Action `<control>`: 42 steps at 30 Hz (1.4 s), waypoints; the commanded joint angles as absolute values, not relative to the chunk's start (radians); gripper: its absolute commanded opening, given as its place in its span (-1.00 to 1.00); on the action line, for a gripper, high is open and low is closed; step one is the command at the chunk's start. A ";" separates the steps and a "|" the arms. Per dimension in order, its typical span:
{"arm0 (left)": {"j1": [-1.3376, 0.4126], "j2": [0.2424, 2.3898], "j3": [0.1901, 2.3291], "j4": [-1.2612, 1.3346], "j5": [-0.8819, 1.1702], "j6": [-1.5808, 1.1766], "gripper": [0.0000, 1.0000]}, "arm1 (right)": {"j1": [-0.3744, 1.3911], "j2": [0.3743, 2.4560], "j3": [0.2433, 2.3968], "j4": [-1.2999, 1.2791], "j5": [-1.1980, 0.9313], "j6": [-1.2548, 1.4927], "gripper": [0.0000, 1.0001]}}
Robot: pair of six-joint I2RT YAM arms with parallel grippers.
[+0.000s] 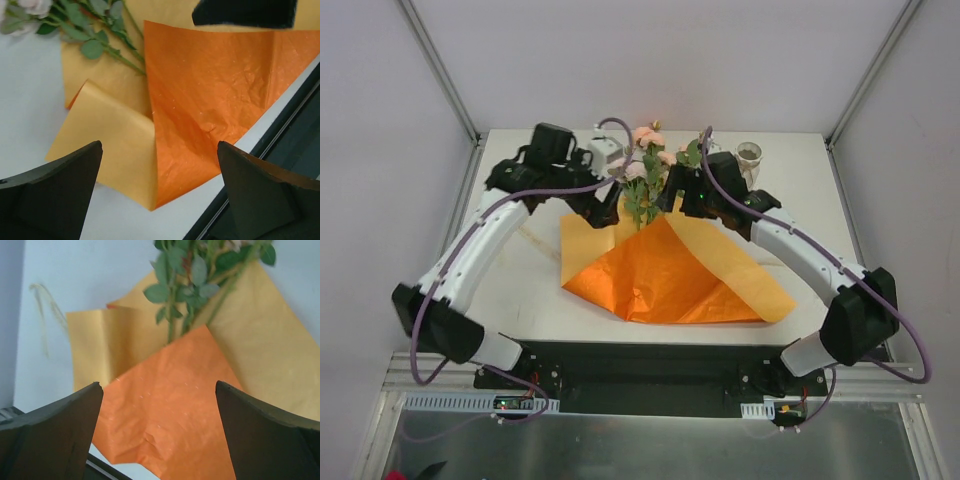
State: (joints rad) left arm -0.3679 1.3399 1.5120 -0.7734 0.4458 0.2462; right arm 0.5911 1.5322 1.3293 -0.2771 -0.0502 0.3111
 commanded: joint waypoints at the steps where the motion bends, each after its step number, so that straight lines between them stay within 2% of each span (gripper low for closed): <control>1: -0.477 1.616 1.624 -0.793 0.518 0.327 0.98 | 0.588 1.398 1.114 -0.273 0.040 0.290 0.94; 7: -0.483 1.853 1.761 -0.798 0.595 0.360 0.98 | 0.563 1.229 0.960 -0.258 0.063 0.301 0.82; 16: -0.497 2.036 1.790 -0.830 0.523 0.396 0.98 | 0.486 1.232 0.890 -0.230 0.009 0.318 0.77; 18: -0.497 2.030 1.746 -0.841 0.515 0.431 0.91 | 0.468 1.253 0.871 -0.209 -0.030 0.321 0.75; 23: -0.499 2.031 1.714 -0.923 0.512 0.488 0.62 | 0.434 1.261 0.836 -0.163 -0.071 0.339 0.73; 24: -0.499 2.026 1.707 -0.934 0.521 0.491 0.50 | 0.430 1.262 0.835 -0.153 -0.081 0.339 0.73; 26: -0.499 2.023 1.704 -0.946 0.531 0.495 0.42 | 0.422 1.264 0.833 -0.147 -0.090 0.341 0.72; 32: -0.505 2.043 1.704 -0.973 0.526 0.483 0.36 | 0.413 1.244 0.835 -0.141 -0.115 0.339 0.69; 33: -0.503 2.045 1.703 -0.974 0.523 0.480 0.31 | 0.410 1.235 0.833 -0.140 -0.118 0.337 0.68; 36: -0.506 2.031 1.697 -0.982 0.528 0.472 -0.10 | 0.403 1.218 0.828 -0.143 -0.127 0.337 0.63; 37: -0.508 2.025 1.694 -0.982 0.529 0.468 -0.30 | 0.399 1.213 0.827 -0.144 -0.129 0.339 0.64; 39: -0.515 1.997 1.678 -0.982 0.528 0.466 -0.48 | 0.394 1.204 0.824 -0.143 -0.135 0.337 0.63; 40: -0.521 1.987 1.674 -0.982 0.528 0.460 -0.67 | 0.396 1.201 0.825 -0.143 -0.138 0.337 0.63; 42: -0.531 1.956 1.660 -0.982 0.529 0.456 -0.84 | 0.393 1.193 0.827 -0.147 -0.141 0.336 0.63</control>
